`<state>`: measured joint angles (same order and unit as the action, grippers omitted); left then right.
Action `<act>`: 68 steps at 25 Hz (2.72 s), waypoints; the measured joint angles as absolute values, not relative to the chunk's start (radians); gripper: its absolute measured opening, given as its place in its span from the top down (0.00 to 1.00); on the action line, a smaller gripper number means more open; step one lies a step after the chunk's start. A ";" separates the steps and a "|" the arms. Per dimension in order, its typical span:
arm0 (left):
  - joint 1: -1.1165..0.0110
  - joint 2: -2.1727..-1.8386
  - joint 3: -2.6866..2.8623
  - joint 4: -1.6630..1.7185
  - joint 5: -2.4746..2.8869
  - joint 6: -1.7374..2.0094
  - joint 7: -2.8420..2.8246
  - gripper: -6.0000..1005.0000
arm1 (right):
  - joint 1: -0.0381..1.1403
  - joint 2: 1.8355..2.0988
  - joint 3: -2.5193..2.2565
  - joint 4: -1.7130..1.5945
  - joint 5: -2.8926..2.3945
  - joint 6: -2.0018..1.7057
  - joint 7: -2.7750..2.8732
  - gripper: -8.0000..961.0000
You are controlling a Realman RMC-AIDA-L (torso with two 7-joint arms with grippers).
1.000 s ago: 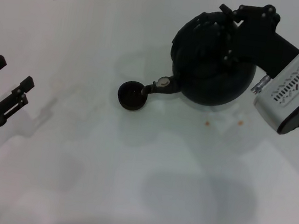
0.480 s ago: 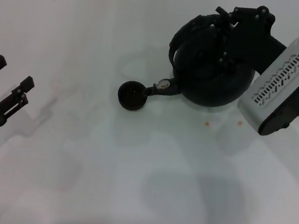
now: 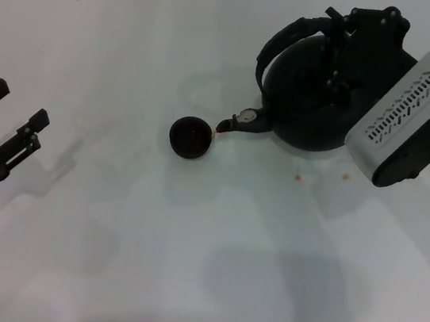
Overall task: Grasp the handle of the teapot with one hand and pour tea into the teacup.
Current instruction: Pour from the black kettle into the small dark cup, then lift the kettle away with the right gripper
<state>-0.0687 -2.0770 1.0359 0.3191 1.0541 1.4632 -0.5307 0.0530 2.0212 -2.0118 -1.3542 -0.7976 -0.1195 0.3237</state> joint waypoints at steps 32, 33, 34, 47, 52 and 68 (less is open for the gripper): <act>-0.078 -2.073 1.034 0.326 1.033 1.462 -0.520 0.30 | 0.062 2.023 -2.100 -1.413 -0.827 0.049 0.324 0.88; -0.078 -2.073 1.034 0.327 1.033 1.462 -0.520 0.30 | 0.063 2.023 -2.102 -1.416 -0.832 0.061 0.324 0.88; -0.078 -2.073 1.034 0.327 1.033 1.462 -0.520 0.30 | 0.063 2.023 -2.103 -1.417 -0.836 0.066 0.324 0.88; -0.080 -2.072 1.029 0.328 1.029 1.461 -0.520 0.30 | 0.062 2.022 -2.129 -1.443 -0.848 0.091 0.324 0.88; -0.087 -2.072 1.025 0.325 1.029 1.460 -0.511 0.30 | 0.073 2.022 -2.157 -1.445 -0.848 0.090 0.324 0.88; -0.089 -2.072 1.025 0.326 1.029 1.460 -0.509 0.31 | 0.078 2.022 -2.161 -1.447 -0.848 0.095 0.324 0.88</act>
<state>-0.0891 -2.0724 1.0246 0.3259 1.0292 1.4603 -0.5091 0.0784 2.0215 -2.1607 -1.4470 -0.8483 0.0947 0.3239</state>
